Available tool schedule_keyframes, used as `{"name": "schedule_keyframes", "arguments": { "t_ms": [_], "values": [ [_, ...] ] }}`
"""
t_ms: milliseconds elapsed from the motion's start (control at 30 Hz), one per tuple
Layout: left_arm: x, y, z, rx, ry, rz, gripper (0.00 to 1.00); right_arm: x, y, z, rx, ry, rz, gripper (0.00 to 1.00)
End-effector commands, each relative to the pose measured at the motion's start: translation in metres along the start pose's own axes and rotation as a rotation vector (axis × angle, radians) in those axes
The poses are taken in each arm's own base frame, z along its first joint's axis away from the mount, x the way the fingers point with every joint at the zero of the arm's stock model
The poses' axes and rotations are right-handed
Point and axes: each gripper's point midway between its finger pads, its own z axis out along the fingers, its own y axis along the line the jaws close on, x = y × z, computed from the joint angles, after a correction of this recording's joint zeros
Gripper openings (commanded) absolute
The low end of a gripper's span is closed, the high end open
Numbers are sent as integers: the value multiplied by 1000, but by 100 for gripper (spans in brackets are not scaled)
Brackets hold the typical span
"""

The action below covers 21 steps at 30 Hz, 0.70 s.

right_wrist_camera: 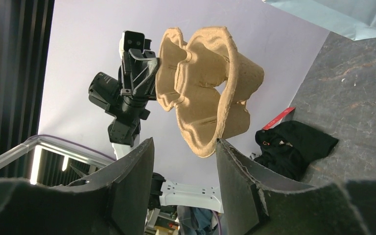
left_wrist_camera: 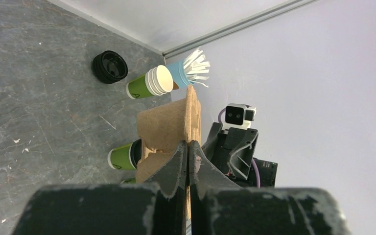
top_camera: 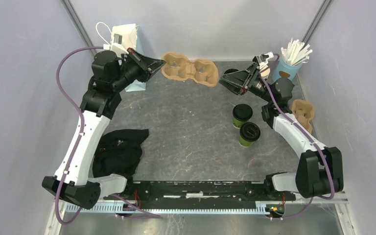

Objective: Pack the takeout coffee

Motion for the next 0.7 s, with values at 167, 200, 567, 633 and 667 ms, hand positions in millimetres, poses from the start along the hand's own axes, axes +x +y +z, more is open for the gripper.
{"name": "schedule_keyframes", "arguments": {
  "t_ms": [167,200,567,633,667],
  "values": [
    [-1,-27,-7,129,11,-32,2,-11,4,4,-7,-10,-37,55],
    [0,-27,-7,133,15,-35,2,-13,2,4,0,-12,-35,53],
    [6,-23,-6,139,36,-42,2,-22,13,4,-32,-40,-33,31],
    [7,-24,-7,143,37,-39,2,-22,16,4,-46,-47,-30,30],
    [7,-24,-7,144,40,-37,2,-22,17,4,-50,-46,-29,30]
  ]
}}
